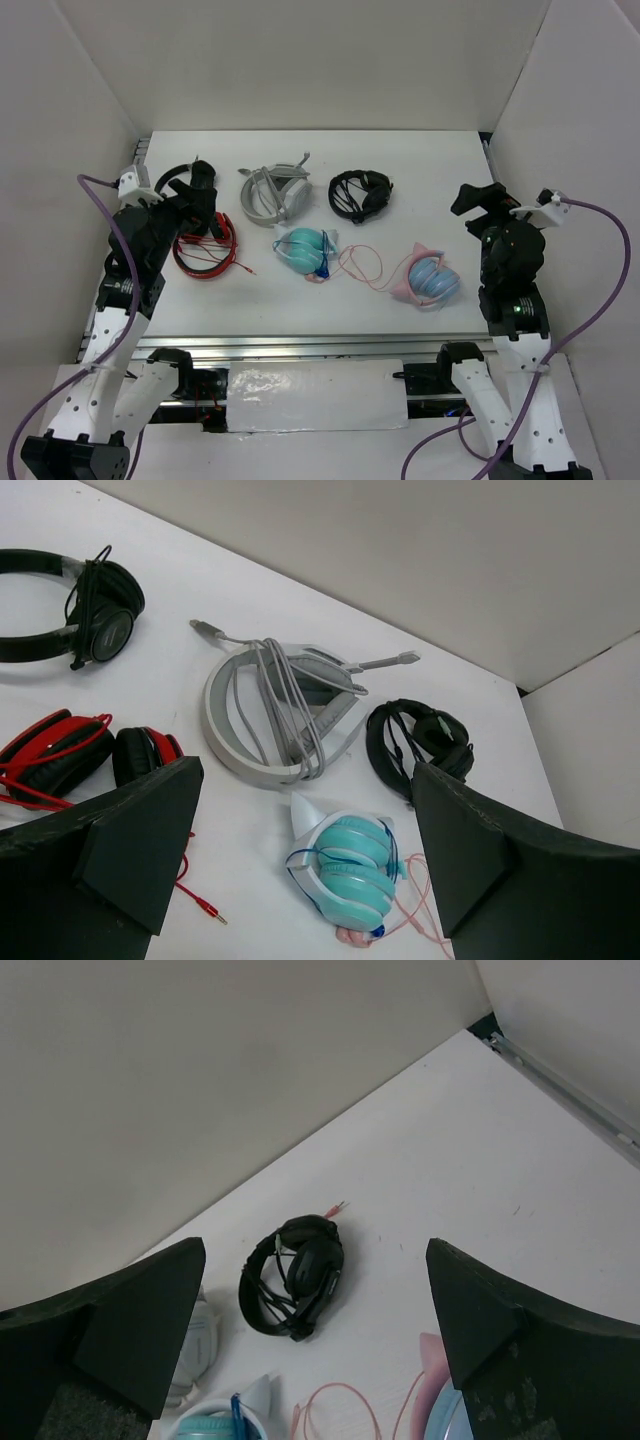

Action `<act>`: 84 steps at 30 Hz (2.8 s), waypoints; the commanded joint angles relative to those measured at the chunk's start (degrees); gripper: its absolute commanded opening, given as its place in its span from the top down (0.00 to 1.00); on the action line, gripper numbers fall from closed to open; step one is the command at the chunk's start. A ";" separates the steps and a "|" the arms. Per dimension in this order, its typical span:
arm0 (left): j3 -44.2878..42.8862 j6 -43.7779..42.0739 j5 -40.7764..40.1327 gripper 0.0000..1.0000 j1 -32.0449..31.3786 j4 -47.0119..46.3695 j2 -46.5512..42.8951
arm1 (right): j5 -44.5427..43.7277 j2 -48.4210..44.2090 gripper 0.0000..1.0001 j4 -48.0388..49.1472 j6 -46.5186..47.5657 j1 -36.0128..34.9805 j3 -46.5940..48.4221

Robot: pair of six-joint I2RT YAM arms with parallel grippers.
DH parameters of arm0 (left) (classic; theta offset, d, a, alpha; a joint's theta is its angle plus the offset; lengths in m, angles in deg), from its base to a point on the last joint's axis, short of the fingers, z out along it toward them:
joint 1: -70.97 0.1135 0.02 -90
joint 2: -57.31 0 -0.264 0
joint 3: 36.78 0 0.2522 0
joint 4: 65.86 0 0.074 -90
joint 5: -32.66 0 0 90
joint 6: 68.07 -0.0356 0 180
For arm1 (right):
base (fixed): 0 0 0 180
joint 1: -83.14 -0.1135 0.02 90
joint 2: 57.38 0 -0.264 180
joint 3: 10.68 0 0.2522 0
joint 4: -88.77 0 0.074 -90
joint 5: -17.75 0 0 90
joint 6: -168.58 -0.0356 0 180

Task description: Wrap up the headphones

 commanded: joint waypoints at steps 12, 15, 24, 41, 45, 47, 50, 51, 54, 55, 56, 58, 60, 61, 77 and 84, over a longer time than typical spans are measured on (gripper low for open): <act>-1.40 -0.67 6.62 0.01 -0.10 -3.31 0.28 | -6.15 -4.17 0.00 -23.98 -14.23 -0.26 1.13; -1.93 -1.02 8.04 0.01 -0.02 -3.13 0.90 | -6.76 -3.04 0.00 -33.99 -17.30 -0.26 2.88; -1.48 -0.84 10.41 0.01 -0.10 -4.80 3.36 | 7.02 -1.54 0.00 -44.21 -29.87 -0.26 -10.01; -0.26 -1.64 11.82 0.01 -0.02 -7.52 6.00 | 8.01 0.57 0.27 -35.44 -36.90 -0.26 -24.71; -0.61 -2.25 12.17 0.01 -0.10 -7.09 6.17 | 6.68 1.98 0.33 -29.55 -35.86 -0.35 -25.24; -0.52 -2.17 11.91 0.01 -0.10 -7.09 6.26 | 6.68 3.20 0.36 -27.79 -35.68 -0.26 -25.33; 0.09 -2.25 11.73 0.01 -0.02 -7.70 6.26 | 8.44 4.35 0.37 -27.33 -32.44 -0.35 -24.36; 0.18 -2.43 11.73 0.01 -0.10 -7.88 6.26 | 8.00 4.27 0.35 -27.77 -32.08 -0.35 -23.92; 0.01 -2.60 11.82 0.01 -0.02 -8.05 6.96 | 5.89 3.22 0.31 -28.57 -30.94 -0.35 -23.66; -0.17 -2.78 12.08 0.01 -0.02 -8.05 7.14 | 6.50 2.86 0.31 -28.57 -30.59 -0.26 -23.39; -0.34 -2.95 12.09 0.01 -0.10 -7.79 7.49 | 8.16 2.34 0.30 -27.87 -28.58 -0.44 -23.30; -0.78 -3.31 12.08 0.01 -0.02 -7.35 7.93 | 13.43 1.11 0.27 -28.21 -27.77 -0.44 -23.22; -0.44 -3.31 12.35 0.01 -0.10 -7.96 7.93 | 15.99 -0.56 0.27 -28.48 -27.07 -0.44 -23.22; -0.17 -3.31 12.52 0.01 -0.02 -8.75 8.11 | 16.26 -1.18 0.27 -28.83 -26.54 -0.44 -23.22; 0.01 -4.19 10.33 0.01 -0.10 -7.62 7.23 | 12.13 3.98 0.21 -23.30 -29.53 -0.44 -24.18; 0.36 -4.27 10.15 0.01 -0.10 -7.97 6.70 | 7.04 6.64 0.36 -22.24 -30.58 -0.35 -26.02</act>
